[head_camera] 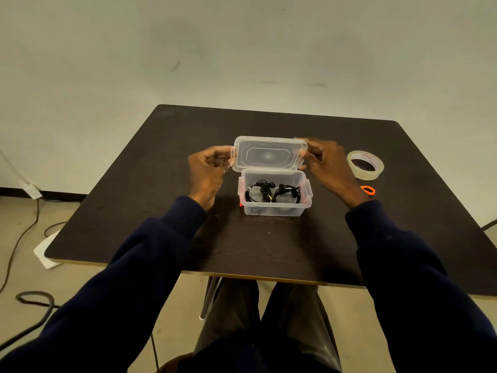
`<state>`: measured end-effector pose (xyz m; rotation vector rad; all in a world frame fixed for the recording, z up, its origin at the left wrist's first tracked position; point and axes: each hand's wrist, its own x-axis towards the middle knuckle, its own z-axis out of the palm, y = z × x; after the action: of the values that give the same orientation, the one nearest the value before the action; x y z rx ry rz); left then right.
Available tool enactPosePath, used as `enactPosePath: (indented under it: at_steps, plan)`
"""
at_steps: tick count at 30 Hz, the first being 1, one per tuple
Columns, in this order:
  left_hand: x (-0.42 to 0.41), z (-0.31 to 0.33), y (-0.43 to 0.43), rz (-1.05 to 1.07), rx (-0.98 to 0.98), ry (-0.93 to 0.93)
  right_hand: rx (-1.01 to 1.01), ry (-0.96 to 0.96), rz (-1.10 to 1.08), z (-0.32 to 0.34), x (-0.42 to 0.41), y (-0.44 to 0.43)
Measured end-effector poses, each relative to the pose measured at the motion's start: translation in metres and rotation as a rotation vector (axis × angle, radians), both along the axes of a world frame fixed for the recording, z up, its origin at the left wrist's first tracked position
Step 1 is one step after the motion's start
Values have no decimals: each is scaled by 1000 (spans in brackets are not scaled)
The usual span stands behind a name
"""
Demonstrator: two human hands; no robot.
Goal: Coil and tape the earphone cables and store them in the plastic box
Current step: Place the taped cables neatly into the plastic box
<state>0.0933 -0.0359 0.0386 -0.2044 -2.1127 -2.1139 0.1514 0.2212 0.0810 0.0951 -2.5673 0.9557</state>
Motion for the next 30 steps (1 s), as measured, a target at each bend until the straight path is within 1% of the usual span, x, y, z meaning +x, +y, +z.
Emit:
enactPosePath:
  at_steps: [5,10,12,16,19,21,23,25,26,28,30]
  plan:
    - [20,-5,0,-77,8,11,-21,44,25,-10,30,7]
    - [39,-15,1,-126,33,-29,39,87,35,-38,58,4]
    - [43,-19,2,-149,38,-42,59,57,30,-48,65,4]
    - [43,-21,2,-143,66,-88,110,35,16,-63,68,2]
    - [47,-23,3,-124,96,-112,103,14,-14,-62,69,2]
    - [49,-24,5,-102,112,-140,94,38,-41,-61,72,0]
    - [51,-24,8,-73,152,-210,50,117,-74,-60,75,-3]
    - [50,-21,10,-35,194,-277,-46,148,-169,-55,74,-9]
    - [49,-20,12,-17,200,-296,-114,114,-226,-51,71,-12]
    - [46,-17,14,-1,189,-334,-249,-20,-309,-45,61,-13]
    - [43,-14,15,-13,189,-390,-405,-133,-321,-44,52,-10]
